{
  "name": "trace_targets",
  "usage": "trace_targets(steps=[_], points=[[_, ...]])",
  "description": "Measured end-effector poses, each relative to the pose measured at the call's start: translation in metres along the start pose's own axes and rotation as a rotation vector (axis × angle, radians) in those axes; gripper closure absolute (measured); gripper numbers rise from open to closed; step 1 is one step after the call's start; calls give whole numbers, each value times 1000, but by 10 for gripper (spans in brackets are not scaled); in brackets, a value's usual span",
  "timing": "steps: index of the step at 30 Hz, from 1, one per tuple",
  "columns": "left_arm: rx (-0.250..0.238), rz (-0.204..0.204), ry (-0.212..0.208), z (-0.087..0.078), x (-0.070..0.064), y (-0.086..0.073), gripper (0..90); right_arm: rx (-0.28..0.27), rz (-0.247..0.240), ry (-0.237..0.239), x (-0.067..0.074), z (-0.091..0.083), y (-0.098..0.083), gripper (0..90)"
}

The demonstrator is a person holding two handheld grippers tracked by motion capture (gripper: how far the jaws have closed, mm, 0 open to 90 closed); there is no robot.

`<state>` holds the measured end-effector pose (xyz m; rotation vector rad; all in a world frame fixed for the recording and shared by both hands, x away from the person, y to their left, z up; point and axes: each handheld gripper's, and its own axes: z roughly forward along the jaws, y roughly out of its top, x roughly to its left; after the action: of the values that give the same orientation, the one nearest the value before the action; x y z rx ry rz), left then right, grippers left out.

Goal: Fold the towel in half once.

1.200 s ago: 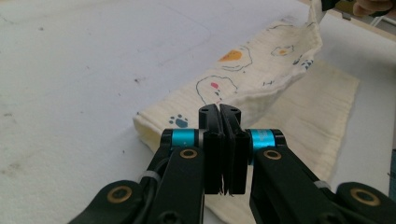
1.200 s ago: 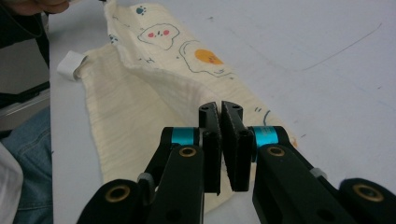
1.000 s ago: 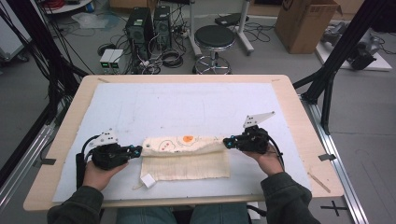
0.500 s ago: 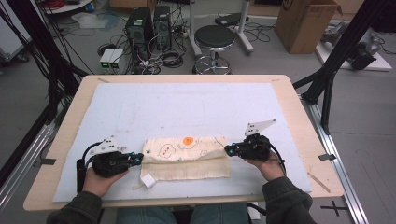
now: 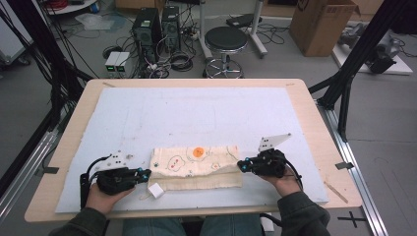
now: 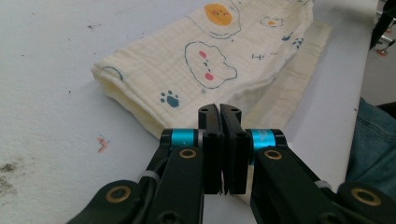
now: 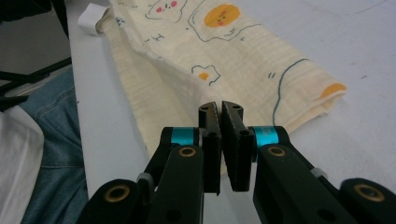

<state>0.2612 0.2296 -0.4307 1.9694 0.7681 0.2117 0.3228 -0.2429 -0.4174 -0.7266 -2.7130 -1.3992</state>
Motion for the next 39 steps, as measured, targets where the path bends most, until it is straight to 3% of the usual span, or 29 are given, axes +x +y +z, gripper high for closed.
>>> trace_targets(steps=[7,10,13,15,18,22,26,32,39], points=[[11,6,-17,-1,-4,-4,862,20,-1,11,5,1,-4,861],[8,-1,-39,-3,-5,-4,798,24,-14,21,8,2,-5,848],[-18,-12,-65,-8,-6,-2,680,20,-25,94,13,0,-4,769],[-31,-12,-75,-9,-6,0,650,8,-47,116,17,-5,-1,738],[-29,-17,-70,-5,-6,2,661,15,-56,111,17,-5,3,731],[3,-11,-58,5,-6,3,751,36,-45,99,14,7,2,745],[47,9,-62,13,-8,1,846,102,-58,92,14,21,1,761],[111,16,-73,16,-8,-6,855,137,-63,90,14,25,-9,769],[130,17,-77,14,-9,-11,845,145,-63,74,16,22,-15,769]])
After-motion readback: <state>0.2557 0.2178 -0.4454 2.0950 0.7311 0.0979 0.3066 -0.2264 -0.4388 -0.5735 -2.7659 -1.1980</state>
